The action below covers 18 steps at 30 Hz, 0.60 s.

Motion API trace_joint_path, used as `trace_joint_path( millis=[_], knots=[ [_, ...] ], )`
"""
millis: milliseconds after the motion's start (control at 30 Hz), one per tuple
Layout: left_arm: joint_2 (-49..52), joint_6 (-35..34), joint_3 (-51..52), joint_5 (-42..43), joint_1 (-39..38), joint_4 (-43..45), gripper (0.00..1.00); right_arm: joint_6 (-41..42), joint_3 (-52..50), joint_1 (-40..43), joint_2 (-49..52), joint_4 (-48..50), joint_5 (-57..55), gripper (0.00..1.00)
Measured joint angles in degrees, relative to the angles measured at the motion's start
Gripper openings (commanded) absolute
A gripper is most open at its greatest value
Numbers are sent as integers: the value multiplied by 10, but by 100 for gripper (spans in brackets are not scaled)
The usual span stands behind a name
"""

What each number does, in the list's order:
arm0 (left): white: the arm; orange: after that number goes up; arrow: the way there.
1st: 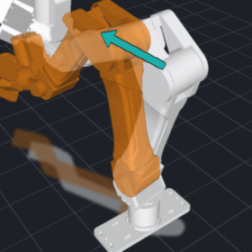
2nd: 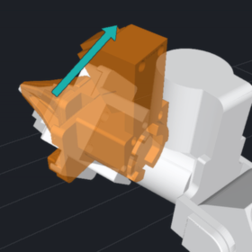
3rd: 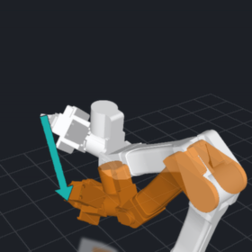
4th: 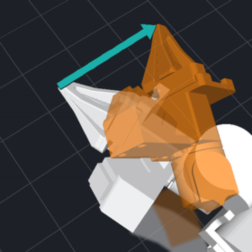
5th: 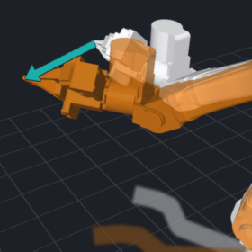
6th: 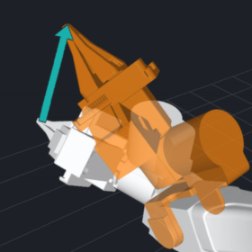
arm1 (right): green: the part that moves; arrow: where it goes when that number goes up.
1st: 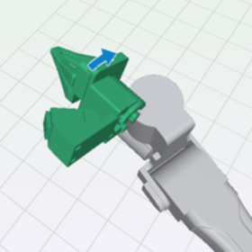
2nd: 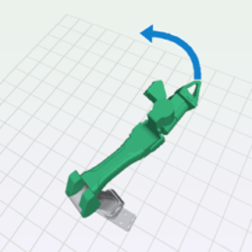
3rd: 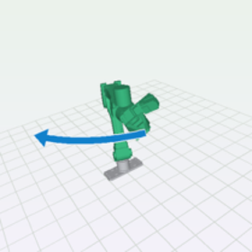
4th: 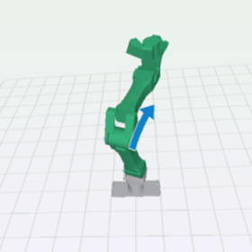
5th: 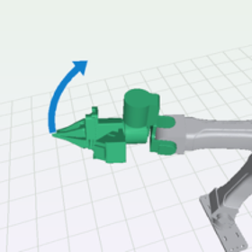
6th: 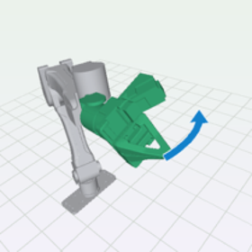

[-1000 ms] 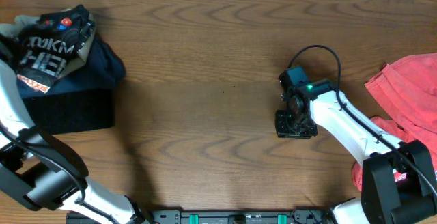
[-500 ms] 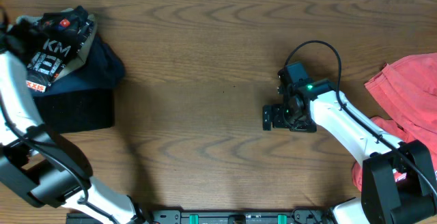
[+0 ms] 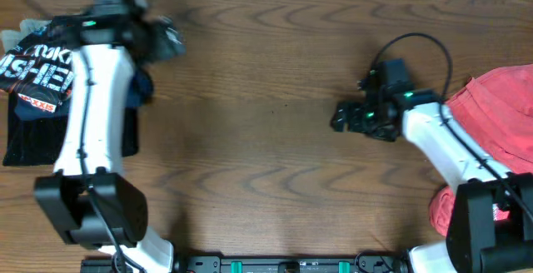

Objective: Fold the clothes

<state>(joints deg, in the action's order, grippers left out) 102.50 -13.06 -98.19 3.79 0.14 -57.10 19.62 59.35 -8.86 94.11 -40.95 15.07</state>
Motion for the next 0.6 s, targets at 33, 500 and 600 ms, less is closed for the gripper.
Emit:
trace_joint_path(
  millis=[33, 500, 600],
  knots=[
    [3, 0, 0, 1, -23, -44, 98, -9, 7, 15, 0, -19, 2, 99],
    [-12, -4, 45, 3, -94, -288, 98, -52, 22, 90, -26, -205, -29, 99],
    [-79, -5, 110, 3, -94, -247, 98, -51, 1, 89, -81, -183, -44, 99]
  ],
)
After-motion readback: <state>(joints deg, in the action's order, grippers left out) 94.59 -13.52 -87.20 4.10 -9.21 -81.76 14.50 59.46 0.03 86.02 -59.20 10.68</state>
